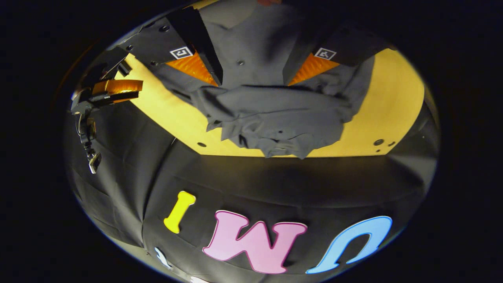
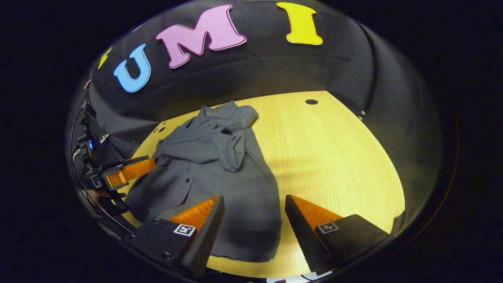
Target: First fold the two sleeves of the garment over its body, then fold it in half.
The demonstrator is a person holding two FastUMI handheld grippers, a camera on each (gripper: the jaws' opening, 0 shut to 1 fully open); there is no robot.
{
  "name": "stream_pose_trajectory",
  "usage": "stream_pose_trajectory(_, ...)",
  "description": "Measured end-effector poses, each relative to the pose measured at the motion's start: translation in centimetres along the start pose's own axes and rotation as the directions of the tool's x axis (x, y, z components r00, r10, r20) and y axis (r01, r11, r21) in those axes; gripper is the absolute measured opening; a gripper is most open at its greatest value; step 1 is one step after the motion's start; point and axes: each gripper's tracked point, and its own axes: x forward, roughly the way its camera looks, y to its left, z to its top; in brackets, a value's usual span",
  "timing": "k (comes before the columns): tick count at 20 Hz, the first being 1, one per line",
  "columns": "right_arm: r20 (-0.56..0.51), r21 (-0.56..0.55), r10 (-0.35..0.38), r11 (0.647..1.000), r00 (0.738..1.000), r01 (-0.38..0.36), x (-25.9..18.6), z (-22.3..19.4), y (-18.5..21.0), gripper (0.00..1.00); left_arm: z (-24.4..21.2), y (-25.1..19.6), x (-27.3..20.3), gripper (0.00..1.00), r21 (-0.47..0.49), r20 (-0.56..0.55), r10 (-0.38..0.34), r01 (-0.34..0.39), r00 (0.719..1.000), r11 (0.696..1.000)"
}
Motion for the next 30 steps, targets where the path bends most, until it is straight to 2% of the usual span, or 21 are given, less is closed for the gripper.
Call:
stream_pose_trajectory(4,-0.036,-0.024,-0.042,0.999,0.998,0.041,-0.9,-2.6,0.3,0.96,-3.6,5.7,-5.0,0.96,-0.009,-0.058,0.122,-0.122,0.991,0.992)
stream_pose_trajectory(5,-0.044,-0.025,-0.051,0.998,0.998,0.05,-1.1,-3.2,0.3,0.96,-4.8,6.8,-6.1,0.92,-0.01,-0.077,0.151,-0.152,0.986,0.988)
stream_pose_trajectory(6,-0.052,-0.028,-0.06,0.998,0.997,0.058,-1.1,-3.7,0.2,0.96,-5.6,8.0,-7.1,0.96,-0.008,-0.093,0.181,-0.182,0.979,0.983)
stream_pose_trajectory(11,-0.088,-0.044,-0.097,0.995,0.991,0.094,-1.0,-6.0,-0.1,0.96,-10.1,13.8,-11.1,0.96,0.003,-0.162,0.311,-0.315,0.936,0.949)
stream_pose_trajectory(13,-0.108,-0.047,-0.109,0.993,0.988,0.104,-0.6,-7.1,-0.3,0.96,-12.0,15.4,-12.0,0.96,0.006,-0.201,0.34,-0.346,0.919,0.938)
stream_pose_trajectory(16,-0.145,-0.051,-0.12,0.992,0.982,0.114,-0.1,-8.7,-0.5,0.96,-14.5,16.8,-12.3,0.96,0.018,-0.262,0.352,-0.36,0.899,0.933)
stream_pose_trajectory(20,-0.186,-0.061,-0.12,0.992,0.975,0.111,1.0,-10.5,-0.4,0.96,-16.8,16.5,-11.6,0.96,0.025,-0.34,0.322,-0.334,0.884,0.942)
stream_pose_trajectory(23,-0.192,-0.112,-0.136,0.987,0.972,0.116,1.4,-11.2,-0.2,0.97,-16.7,16.4,-11.4,0.96,0.026,-0.341,0.322,-0.334,0.883,0.942)
stream_pose_trajectory(25,-0.198,-0.167,-0.151,0.979,0.969,0.118,1.5,-11.1,-0.2,0.96,-16.9,16.5,-11.3,0.97,-0.025,-0.349,0.31,-0.34,0.884,0.94)
stream_pose_trajectory(26,-0.197,-0.151,-0.156,0.98,0.968,0.128,1.3,-11.0,-0.1,0.97,-16.7,16.2,-11.2,0.94,-0.026,-0.35,0.307,-0.337,0.885,0.941)
stream_pose_trajectory(27,-0.2,-0.127,-0.162,0.982,0.966,0.139,1.8,-11.0,0.2,0.96,-16.7,15.3,-10.5,0.9,-0.003,-0.357,0.275,-0.295,0.893,0.955)
stream_pose_trajectory(28,-0.195,-0.121,-0.135,0.986,0.972,0.113,2.1,-10.7,0.9,0.76,-16.3,14.2,-10.0,0.7,0.027,-0.356,0.233,-0.24,0.905,0.971)
stream_pose_trajectory(29,-0.2,-0.13,-0.091,0.989,0.976,0.066,2.6,-10.7,2.0,0.54,-16.2,13.4,-9.5,0.49,0.058,-0.347,0.224,-0.218,0.911,0.974)
stream_pose_trajectory(30,-0.194,-0.153,-0.096,0.986,0.976,0.067,3.0,-10.7,2.3,0.31,-16.2,12.9,-9.1,0.29,0.077,-0.363,0.225,-0.212,0.904,0.974)
